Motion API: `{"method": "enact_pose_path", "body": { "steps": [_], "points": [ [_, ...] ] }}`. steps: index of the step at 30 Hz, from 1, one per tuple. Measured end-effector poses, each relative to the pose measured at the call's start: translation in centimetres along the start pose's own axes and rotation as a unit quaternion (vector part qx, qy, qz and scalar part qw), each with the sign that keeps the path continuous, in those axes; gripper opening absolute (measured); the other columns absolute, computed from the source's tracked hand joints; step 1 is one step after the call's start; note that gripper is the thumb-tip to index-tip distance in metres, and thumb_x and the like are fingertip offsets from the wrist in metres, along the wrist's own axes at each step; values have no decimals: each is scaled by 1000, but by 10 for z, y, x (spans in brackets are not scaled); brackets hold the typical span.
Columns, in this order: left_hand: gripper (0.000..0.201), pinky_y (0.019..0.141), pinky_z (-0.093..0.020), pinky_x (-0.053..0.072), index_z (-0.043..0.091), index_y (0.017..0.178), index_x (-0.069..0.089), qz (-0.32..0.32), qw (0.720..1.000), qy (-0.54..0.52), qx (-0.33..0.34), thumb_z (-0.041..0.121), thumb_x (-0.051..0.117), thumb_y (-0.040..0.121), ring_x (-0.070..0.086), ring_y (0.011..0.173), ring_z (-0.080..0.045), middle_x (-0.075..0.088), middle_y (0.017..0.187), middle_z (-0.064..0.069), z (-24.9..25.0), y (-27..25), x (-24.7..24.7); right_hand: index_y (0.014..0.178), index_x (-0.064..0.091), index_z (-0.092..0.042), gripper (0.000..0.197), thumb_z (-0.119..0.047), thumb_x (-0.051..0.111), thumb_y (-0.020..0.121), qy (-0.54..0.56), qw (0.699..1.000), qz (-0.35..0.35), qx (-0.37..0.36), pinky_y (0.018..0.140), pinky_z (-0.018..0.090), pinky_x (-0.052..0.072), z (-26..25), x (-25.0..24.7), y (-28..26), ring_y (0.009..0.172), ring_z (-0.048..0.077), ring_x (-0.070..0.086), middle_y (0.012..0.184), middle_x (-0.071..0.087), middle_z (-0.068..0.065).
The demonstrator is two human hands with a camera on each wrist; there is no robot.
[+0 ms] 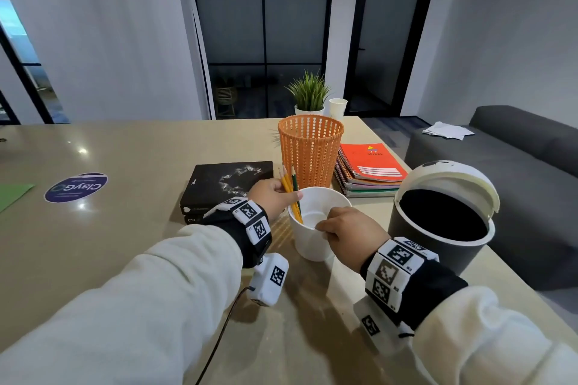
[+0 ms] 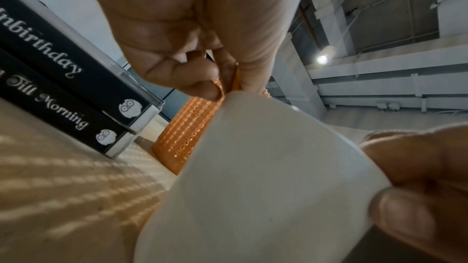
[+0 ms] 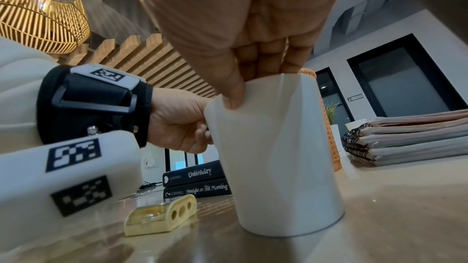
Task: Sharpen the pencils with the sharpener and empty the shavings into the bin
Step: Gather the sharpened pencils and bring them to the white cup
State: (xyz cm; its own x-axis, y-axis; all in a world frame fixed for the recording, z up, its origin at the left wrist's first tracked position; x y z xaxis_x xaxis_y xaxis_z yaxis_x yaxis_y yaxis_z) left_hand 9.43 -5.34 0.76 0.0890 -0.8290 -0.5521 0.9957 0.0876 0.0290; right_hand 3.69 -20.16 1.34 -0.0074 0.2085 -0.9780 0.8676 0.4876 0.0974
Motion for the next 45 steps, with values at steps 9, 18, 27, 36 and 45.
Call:
{"method": "enact_pose_path", "body": {
  "steps": [9, 18, 27, 36, 45],
  "points": [
    [26, 46, -16, 47, 10, 94, 66, -40, 995, -79, -54, 34, 64, 84, 58, 64, -11, 63, 82, -3, -11, 5, 2, 116, 63, -22, 32, -13, 43, 93, 6, 1000, 6, 3, 87, 23, 36, 2, 3, 0, 109, 24, 48, 112, 59, 5],
    [28, 59, -23, 54, 5, 102, 63, -97, 979, -144, -102, 28, 64, 85, 63, 68, -17, 64, 93, -12, -20, 4, 9, 113, 64, -17, 31, -11, 42, 92, -2, 1000, -28, 9, 86, 26, 38, 7, 2, 19, 108, 25, 49, 113, 57, 9],
    [18, 74, -35, 53, 2, 100, 61, -52, 978, -172, -103, 15, 60, 88, 60, 74, -24, 60, 80, -11, -22, 5, -3, 116, 61, -16, 32, -9, 42, 92, -40, 995, -83, 27, 96, 33, 39, 8, 5, 51, 115, 27, 45, 122, 53, 12],
    [19, 66, -31, 56, 4, 101, 62, -21, 981, -154, -112, 17, 59, 89, 59, 68, -20, 59, 76, -8, -21, 5, -9, 119, 59, -26, 38, -8, 46, 88, -50, 995, -85, 31, 97, 36, 41, 8, 10, 64, 116, 27, 44, 121, 52, 7],
    [27, 62, -24, 49, 19, 100, 65, -9, 995, -51, -82, 2, 53, 84, 61, 74, -14, 69, 86, -9, -10, -10, -34, 127, 53, -23, 43, -3, 48, 89, -53, 993, -94, 39, 103, 31, 35, 6, 8, 60, 123, 25, 42, 133, 48, 6]
  ]
}}
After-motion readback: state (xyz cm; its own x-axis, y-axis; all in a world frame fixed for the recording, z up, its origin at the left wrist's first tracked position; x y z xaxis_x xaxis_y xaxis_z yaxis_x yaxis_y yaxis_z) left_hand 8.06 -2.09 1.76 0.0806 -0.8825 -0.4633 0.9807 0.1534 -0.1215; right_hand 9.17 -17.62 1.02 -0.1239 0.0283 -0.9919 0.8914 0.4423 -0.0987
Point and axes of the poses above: each hand's wrist, its own y-axis towards the middle knuckle, its own x-axis out of the palm, z = x × y, the point moved 5 cm from there along y, towards the middle knuckle
